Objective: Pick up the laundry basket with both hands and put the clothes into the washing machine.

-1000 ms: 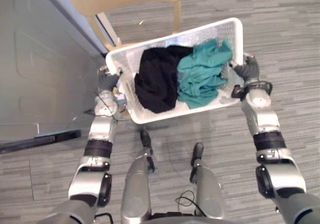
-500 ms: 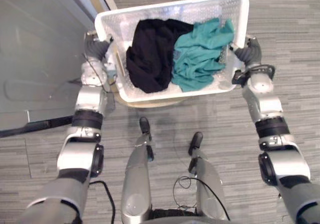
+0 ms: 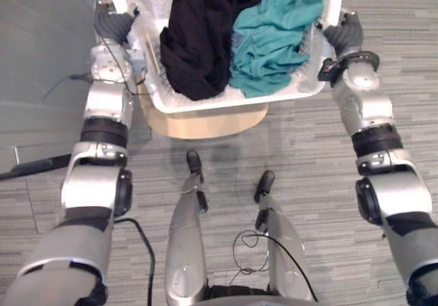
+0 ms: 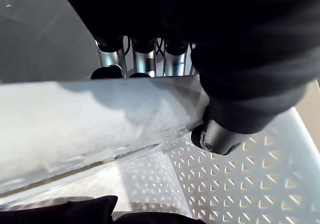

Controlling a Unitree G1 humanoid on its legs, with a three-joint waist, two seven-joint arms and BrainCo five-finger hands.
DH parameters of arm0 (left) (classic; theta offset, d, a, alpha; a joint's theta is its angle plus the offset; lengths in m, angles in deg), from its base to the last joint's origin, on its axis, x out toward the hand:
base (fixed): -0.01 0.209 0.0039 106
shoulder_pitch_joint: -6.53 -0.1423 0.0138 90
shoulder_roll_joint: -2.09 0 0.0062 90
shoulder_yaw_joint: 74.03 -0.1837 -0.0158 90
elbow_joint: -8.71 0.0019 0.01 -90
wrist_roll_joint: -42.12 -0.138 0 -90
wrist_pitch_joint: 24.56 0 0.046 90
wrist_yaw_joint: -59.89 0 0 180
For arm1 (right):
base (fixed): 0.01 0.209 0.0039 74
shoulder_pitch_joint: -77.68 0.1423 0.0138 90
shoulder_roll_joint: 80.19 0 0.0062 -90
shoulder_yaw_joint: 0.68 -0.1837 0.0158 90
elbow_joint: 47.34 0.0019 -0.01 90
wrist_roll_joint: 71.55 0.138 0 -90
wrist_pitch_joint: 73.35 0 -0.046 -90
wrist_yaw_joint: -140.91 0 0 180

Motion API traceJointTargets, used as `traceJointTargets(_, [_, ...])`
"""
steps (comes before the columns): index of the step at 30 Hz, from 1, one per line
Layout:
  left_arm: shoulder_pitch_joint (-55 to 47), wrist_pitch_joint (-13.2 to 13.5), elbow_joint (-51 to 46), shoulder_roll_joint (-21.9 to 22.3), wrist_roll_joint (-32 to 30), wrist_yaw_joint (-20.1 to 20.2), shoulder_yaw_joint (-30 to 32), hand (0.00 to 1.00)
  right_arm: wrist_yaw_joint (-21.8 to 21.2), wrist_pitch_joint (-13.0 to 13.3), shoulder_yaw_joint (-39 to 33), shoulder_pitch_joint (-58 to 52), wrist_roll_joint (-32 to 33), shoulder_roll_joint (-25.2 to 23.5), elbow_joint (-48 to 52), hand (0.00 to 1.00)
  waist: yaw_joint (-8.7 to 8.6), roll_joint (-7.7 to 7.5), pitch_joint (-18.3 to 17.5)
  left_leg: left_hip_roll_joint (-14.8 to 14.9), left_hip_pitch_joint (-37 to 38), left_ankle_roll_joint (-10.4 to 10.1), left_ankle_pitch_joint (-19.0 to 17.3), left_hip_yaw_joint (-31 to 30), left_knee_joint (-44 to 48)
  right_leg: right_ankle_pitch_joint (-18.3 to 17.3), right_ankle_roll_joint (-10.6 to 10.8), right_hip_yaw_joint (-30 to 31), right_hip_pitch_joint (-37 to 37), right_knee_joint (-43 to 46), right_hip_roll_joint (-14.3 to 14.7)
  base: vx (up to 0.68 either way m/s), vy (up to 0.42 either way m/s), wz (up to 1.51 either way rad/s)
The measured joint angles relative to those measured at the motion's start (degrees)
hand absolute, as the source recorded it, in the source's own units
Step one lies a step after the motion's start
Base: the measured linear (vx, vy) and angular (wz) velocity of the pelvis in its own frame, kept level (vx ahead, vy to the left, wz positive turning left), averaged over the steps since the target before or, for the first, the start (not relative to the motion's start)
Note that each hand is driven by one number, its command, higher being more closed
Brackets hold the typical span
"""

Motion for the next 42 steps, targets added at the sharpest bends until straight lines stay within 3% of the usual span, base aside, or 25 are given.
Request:
traceJointTargets(5, [2.9,-1.7,3.2,-2.6,-2.5,3.6,-1.9,1.00,-2.6,-1.6,3.0,3.0,0.0,0.0,-6.3,1.00,0.56,0.02,0.0,0.6,-0.2,0.0,0.0,-0.2,0.2,0.1,-0.1,-1.3,0.0,0.1,0.3,0.00,-0.042,-0.01])
traceJointTargets(8, [4.0,-1.8,3.2,-6.7,-5.1,6.2,-3.5,1.00,-5.2,-2.4,6.9,4.9,-0.3,0.0,-8.0,1.00,0.84,0.14,0.1,1.0,-1.1,-0.1,0.0,-1.0,1.0,0.0,-0.1,-2.1,-0.1,0.2,0.6,-0.02,-0.043,0.06])
traceJointTargets(15, [5.9,-1.6,3.2,-10.4,-7.5,9.8,-4.2,1.00,-8.7,-2.9,8.6,5.8,-0.3,0.1,-8.3,1.00,2.55,0.29,0.2,0.9,-2.1,0.0,0.0,-1.8,1.6,0.0,-0.1,-3.4,-0.1,0.2,0.6,-0.01,-0.017,0.06])
traceJointTargets(16, [5.9,-1.6,3.2,-10.7,-8.0,10.2,-4.2,1.00,-9.2,-2.9,8.8,5.8,-0.3,0.1,-8.3,0.00,2.54,0.29,0.2,0.9,-2.3,0.0,0.0,-2.1,1.8,0.0,-0.2,-3.6,-0.1,0.3,0.6,0.01,-0.030,0.07])
traceJointTargets(17, [5.9,-1.6,3.2,-10.8,-8.2,10.5,-4.2,0.00,-9.4,-2.9,8.8,5.8,-0.3,0.1,-8.5,0.00,2.54,0.29,0.2,0.9,-2.5,0.0,0.0,-2.2,2.0,0.0,-0.2,-3.8,-0.1,0.3,0.6,0.01,-0.026,0.09])
traceJointTargets(22, [5.9,-1.7,6.9,-11.8,-8.1,11.7,-4.1,0.00,-12.3,-2.9,8.8,6.6,-1.8,0.2,-10.8,0.00,2.48,0.29,0.2,1.0,-3.0,0.0,0.0,-2.4,2.3,-0.2,-0.4,-4.3,-0.8,1.4,0.4,0.00,-0.020,0.01])
traceJointTargets(42, [4.7,-1.0,6.0,-10.6,-1.3,9.3,-2.9,0.00,-11.8,-2.9,8.0,9.1,-4.5,1.8,-14.7,0.00,2.24,0.28,0.2,0.8,-1.6,0.0,0.0,-1.5,2.2,-0.7,-0.8,-4.5,-0.8,3.3,-0.4,0.01,-0.032,-0.01])
